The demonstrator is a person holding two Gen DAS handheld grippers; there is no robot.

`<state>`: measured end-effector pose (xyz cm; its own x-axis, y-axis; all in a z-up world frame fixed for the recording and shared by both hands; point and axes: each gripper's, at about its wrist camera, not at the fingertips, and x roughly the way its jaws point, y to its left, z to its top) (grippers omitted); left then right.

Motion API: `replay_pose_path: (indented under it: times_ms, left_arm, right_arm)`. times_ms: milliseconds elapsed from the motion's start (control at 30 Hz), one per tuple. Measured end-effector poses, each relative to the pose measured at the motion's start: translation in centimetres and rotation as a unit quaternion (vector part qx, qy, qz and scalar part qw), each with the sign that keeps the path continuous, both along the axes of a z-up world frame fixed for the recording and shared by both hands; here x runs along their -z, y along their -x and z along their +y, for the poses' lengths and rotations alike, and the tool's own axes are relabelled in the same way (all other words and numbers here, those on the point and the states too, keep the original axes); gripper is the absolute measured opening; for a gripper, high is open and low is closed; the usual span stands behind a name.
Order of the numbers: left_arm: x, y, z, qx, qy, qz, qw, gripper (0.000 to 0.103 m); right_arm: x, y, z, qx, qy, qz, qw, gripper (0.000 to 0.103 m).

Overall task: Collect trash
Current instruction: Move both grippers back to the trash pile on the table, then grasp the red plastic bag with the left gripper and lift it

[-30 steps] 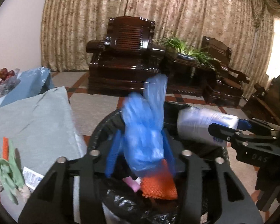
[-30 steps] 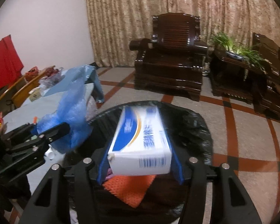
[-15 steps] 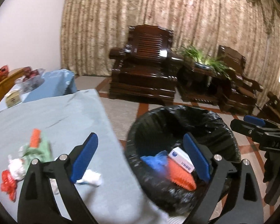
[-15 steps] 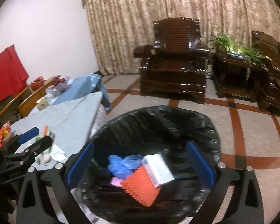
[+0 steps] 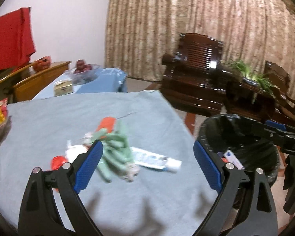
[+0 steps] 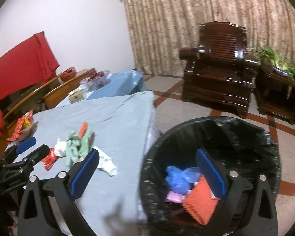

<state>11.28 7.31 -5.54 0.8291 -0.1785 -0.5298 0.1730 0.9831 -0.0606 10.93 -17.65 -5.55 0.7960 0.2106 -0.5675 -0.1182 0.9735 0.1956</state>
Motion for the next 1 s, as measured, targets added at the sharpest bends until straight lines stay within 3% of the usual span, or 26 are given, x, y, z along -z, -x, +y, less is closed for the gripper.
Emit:
replay_pose_path:
  times_ms: [533,1000]
  left_arm:
    - [3.0,-0.6,11.3,-0.112,-0.028,0.023,0.9931,0.090]
    - [8.3,-4.8,16.7,-0.158,-0.037,0.083,0.9832,0.090]
  right_arm:
    - [3.4,-4.0,10.6,-0.091,0.025,0.010,0.995,0.097]
    - [5.9,-5.9,13.6,-0.104,0.042,0.033,0.993,0.097]
